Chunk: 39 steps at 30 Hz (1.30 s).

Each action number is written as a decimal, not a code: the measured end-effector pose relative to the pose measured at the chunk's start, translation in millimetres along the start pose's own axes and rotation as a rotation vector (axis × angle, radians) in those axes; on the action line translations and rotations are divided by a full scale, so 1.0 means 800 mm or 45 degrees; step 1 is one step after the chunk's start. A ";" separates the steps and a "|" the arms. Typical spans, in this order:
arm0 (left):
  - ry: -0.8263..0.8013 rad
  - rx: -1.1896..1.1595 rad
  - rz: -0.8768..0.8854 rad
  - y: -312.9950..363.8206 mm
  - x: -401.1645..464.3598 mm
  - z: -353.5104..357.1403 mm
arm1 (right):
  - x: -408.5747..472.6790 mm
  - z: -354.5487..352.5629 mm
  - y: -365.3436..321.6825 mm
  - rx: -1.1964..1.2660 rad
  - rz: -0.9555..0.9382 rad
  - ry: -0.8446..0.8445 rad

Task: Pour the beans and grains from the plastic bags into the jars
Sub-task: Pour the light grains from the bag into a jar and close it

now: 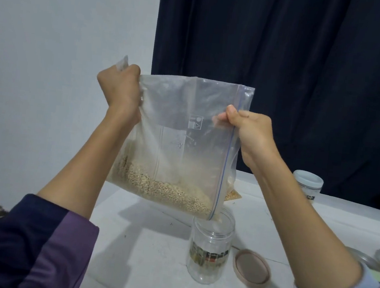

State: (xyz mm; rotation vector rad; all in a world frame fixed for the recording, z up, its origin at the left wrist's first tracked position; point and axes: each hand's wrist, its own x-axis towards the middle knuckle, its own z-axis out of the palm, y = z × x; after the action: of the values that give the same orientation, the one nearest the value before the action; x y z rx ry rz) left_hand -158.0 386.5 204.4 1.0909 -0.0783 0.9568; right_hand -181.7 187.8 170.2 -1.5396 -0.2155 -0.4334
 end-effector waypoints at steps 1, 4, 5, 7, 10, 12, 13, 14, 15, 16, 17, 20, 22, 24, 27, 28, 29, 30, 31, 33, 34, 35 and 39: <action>0.006 0.004 0.003 0.001 -0.001 0.000 | 0.000 0.000 0.000 0.001 -0.001 -0.003; -0.003 0.020 0.014 0.003 -0.003 0.002 | 0.001 0.001 0.000 -0.007 -0.026 0.024; -0.010 0.010 0.014 0.004 -0.004 0.002 | 0.001 0.001 0.000 -0.028 -0.030 -0.001; 0.003 -0.004 0.007 0.005 -0.003 0.002 | 0.000 0.003 0.000 -0.019 -0.022 -0.001; 0.017 0.006 -0.001 0.005 -0.002 0.000 | 0.000 0.002 0.001 -0.008 -0.023 0.018; 0.026 0.011 0.009 0.006 -0.003 -0.001 | -0.001 0.003 0.000 -0.011 0.001 0.011; 0.030 0.023 0.014 0.006 -0.003 -0.001 | -0.001 0.004 0.001 0.006 0.006 0.032; 0.030 0.030 0.019 0.006 -0.004 -0.002 | -0.001 0.004 0.001 0.011 -0.001 0.044; 0.028 0.029 0.026 0.005 -0.004 -0.002 | -0.002 0.005 0.001 -0.004 -0.012 0.029; 0.027 0.023 0.030 0.005 -0.004 -0.003 | -0.002 0.006 0.000 -0.028 -0.014 -0.003; 0.033 0.022 0.032 0.004 -0.004 -0.004 | -0.002 0.007 0.000 -0.034 -0.010 -0.021; 0.039 0.020 0.038 0.004 -0.003 -0.006 | 0.001 0.004 0.002 0.008 -0.015 0.009; 0.037 0.013 0.039 0.003 -0.004 -0.007 | 0.001 0.004 0.002 -0.018 -0.018 -0.027; 0.051 0.022 0.027 0.005 -0.005 -0.007 | 0.002 0.004 0.002 0.000 -0.019 -0.007; 0.042 0.010 0.028 0.004 -0.005 -0.009 | 0.002 0.006 0.003 -0.031 -0.055 -0.036; 0.051 0.014 0.022 0.004 -0.005 -0.009 | 0.001 0.007 0.002 -0.037 -0.046 -0.046; 0.057 0.018 0.015 0.005 -0.005 -0.009 | 0.002 0.007 0.002 -0.031 -0.031 -0.035; 0.057 0.013 0.009 0.005 -0.005 -0.010 | 0.002 0.007 0.002 -0.028 -0.024 -0.021; 0.054 0.002 0.006 0.005 -0.005 -0.011 | 0.001 0.007 0.001 -0.038 -0.020 -0.026; 0.065 -0.006 0.003 0.005 -0.004 -0.012 | 0.000 0.007 -0.001 -0.058 -0.010 -0.042; 0.073 -0.003 0.001 0.005 -0.003 -0.013 | -0.001 0.006 -0.002 -0.050 -0.011 -0.026; 0.073 -0.003 0.003 0.005 -0.002 -0.014 | -0.001 0.007 -0.002 -0.046 -0.023 -0.015; 0.075 -0.004 0.004 0.004 -0.002 -0.015 | -0.003 0.010 -0.005 -0.045 -0.036 -0.045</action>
State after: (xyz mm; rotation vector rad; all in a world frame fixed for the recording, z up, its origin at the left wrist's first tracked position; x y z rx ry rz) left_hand -165.8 395.4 200.1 1.0591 -0.0331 0.9904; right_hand -184.4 195.8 173.2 -1.5812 -0.2588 -0.4347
